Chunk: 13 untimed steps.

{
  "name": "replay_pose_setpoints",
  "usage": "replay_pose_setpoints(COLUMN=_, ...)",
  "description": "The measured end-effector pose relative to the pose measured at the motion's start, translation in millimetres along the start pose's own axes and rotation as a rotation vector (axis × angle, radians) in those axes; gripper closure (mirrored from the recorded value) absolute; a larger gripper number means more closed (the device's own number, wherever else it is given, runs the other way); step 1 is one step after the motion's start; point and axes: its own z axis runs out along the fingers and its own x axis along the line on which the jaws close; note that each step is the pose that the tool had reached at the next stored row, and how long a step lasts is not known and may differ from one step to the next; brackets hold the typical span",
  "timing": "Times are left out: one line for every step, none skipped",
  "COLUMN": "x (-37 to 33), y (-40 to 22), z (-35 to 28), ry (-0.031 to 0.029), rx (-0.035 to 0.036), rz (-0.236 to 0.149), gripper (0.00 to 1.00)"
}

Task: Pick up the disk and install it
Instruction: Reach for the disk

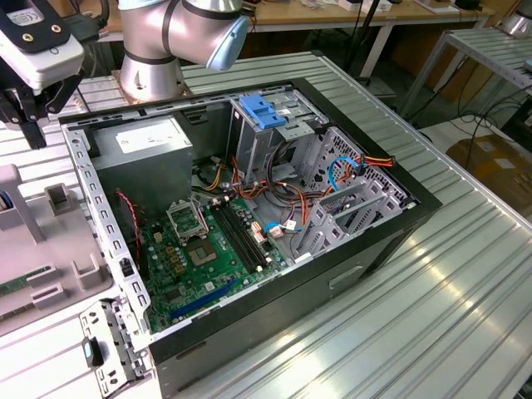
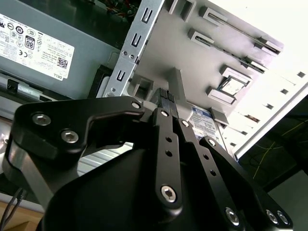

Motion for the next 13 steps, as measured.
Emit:
replay_pose_setpoints(x=0.5, y=0.0, z=0.0, ry=0.0, rx=0.0, rz=0.0, gripper=0.89)
replay_pose_setpoints(x=1.0, y=-0.1, z=0.0, ry=0.0, rx=0.0, rz=0.0, gripper=0.89)
replay_pose_setpoints(x=1.5, y=-0.1, z=0.0, ry=0.0, rx=0.0, rz=0.0, gripper=0.89)
replay_pose_setpoints(x=2.0, y=-0.2, z=0.0, ry=0.0, rx=0.0, rz=0.0, gripper=0.89)
replay_pose_setpoints(x=2.5, y=-0.2, z=-0.1, ry=0.0001, rx=0.0, rz=0.0, gripper=0.89)
replay_pose_setpoints(x=3.1, y=-0.2, z=-0.1, ry=0.0, rx=0.0, rz=0.0, gripper=0.89)
replay_pose_setpoints(x=3.6, y=-0.3, z=-0.1, ry=0.0, rx=0.0, rz=0.0, gripper=0.89)
replay_pose_setpoints(x=4.3, y=-0.3, z=-0.1, ry=0.0, rx=0.0, rz=0.0, gripper=0.89)
replay_pose_setpoints(x=4.7, y=-0.4, z=-0.1, ry=0.0, rx=0.0, rz=0.0, gripper=0.89)
replay_pose_setpoints(x=5.3, y=-0.4, z=-0.1, ry=0.0, rx=0.0, rz=0.0, gripper=0.89)
replay_pose_setpoints(x=5.8, y=-0.4, z=-0.2, ry=0.0, rx=0.0001, rz=0.0, gripper=0.89)
replay_pose_setpoints(x=6.3, y=-0.5, z=-0.2, ry=0.0, rx=0.0, rz=0.0, gripper=0.89)
replay_pose_setpoints(x=7.3, y=-0.6, z=-0.2, ry=0.0, rx=0.0, rz=0.0, gripper=0.89)
